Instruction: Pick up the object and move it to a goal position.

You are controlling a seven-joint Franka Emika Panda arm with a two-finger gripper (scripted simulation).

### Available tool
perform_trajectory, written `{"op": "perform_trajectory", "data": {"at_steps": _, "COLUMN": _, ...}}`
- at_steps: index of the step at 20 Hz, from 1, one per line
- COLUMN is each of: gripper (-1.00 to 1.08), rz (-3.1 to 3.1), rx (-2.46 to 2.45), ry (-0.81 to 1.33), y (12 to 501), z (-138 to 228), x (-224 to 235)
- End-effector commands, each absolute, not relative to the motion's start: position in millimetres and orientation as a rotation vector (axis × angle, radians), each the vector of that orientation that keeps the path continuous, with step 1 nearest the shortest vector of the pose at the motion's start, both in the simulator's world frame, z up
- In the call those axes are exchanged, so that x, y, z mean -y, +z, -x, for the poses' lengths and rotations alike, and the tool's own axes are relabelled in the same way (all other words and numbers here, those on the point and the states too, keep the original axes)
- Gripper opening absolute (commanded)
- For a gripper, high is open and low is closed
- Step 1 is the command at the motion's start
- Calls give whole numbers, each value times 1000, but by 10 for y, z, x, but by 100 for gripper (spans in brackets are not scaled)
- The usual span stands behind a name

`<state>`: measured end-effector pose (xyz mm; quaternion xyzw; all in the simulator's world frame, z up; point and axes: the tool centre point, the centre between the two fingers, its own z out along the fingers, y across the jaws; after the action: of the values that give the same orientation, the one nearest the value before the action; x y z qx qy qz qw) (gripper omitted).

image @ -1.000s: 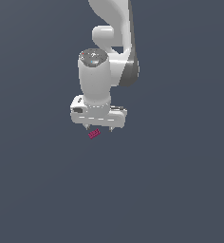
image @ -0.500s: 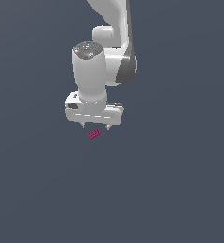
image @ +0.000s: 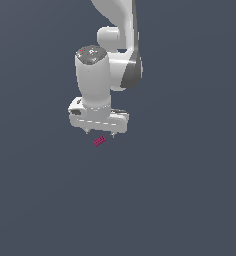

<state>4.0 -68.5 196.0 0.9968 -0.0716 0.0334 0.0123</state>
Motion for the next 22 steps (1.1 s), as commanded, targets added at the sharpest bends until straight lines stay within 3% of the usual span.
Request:
{"op": "perform_trajectory", "data": {"at_steps": 1, "gripper": 100, "rz": -3108, "rx": 273, "ry": 99, "y": 1893, "z": -12, "x": 695}}
{"op": "perform_trajectory", "data": {"at_steps": 22, "gripper": 100, "rz": -2920, "rx": 1177, "ry": 16, "y": 849, "z": 610, "x": 933}}
